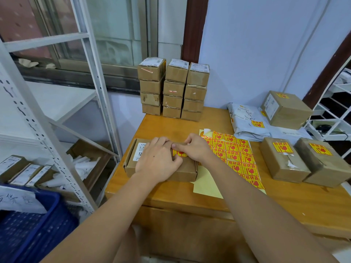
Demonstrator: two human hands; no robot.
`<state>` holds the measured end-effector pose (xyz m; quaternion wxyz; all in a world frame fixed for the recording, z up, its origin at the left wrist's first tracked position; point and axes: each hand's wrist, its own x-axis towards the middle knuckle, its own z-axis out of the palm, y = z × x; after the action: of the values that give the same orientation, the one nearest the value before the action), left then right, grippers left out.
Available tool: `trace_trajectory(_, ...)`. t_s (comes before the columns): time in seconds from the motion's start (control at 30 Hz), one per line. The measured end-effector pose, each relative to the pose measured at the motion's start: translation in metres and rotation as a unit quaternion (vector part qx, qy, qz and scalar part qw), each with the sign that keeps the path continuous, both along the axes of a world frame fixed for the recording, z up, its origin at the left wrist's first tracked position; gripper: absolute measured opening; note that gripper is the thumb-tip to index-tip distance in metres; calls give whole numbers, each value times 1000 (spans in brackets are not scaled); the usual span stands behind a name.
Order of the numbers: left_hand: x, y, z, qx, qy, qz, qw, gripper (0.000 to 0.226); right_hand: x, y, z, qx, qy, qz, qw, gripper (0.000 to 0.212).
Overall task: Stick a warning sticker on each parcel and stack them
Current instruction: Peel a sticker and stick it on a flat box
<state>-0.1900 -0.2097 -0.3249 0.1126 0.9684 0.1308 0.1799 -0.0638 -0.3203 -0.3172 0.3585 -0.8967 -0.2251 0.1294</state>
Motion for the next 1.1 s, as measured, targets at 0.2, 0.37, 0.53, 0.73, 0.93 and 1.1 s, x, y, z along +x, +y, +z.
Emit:
trace_trajectory(0.2, 0, -1, -1, 2, 4, 7, 1000, 53, 1, 4, -3, 2, -26, -3, 1000, 49)
trace_trajectory(0.37, 0, 0, -2, 3, 4, 3, 1000, 59, -3, 4, -3, -24, -79, -5, 997, 49)
trace_trajectory(0.53, 0, 2, 0, -4, 9, 0, 1000, 79, -2, 6, 0, -54, -77, 3, 996, 47)
trace_trajectory(0.73, 1, 3, 2, -7, 14, 2, 1000, 90, 0, -2, 4, -47, 5, 34, 998, 49)
trace_trajectory(0.93, 2, 3, -1, -6, 12, 3, 1000, 90, 4, -10, -1, -40, 28, 54, 997, 65)
trace_trajectory(1.1, 3, 4, -1, -1, 16, -2, 1000, 90, 9, -12, -1, -71, 27, 69, 995, 70)
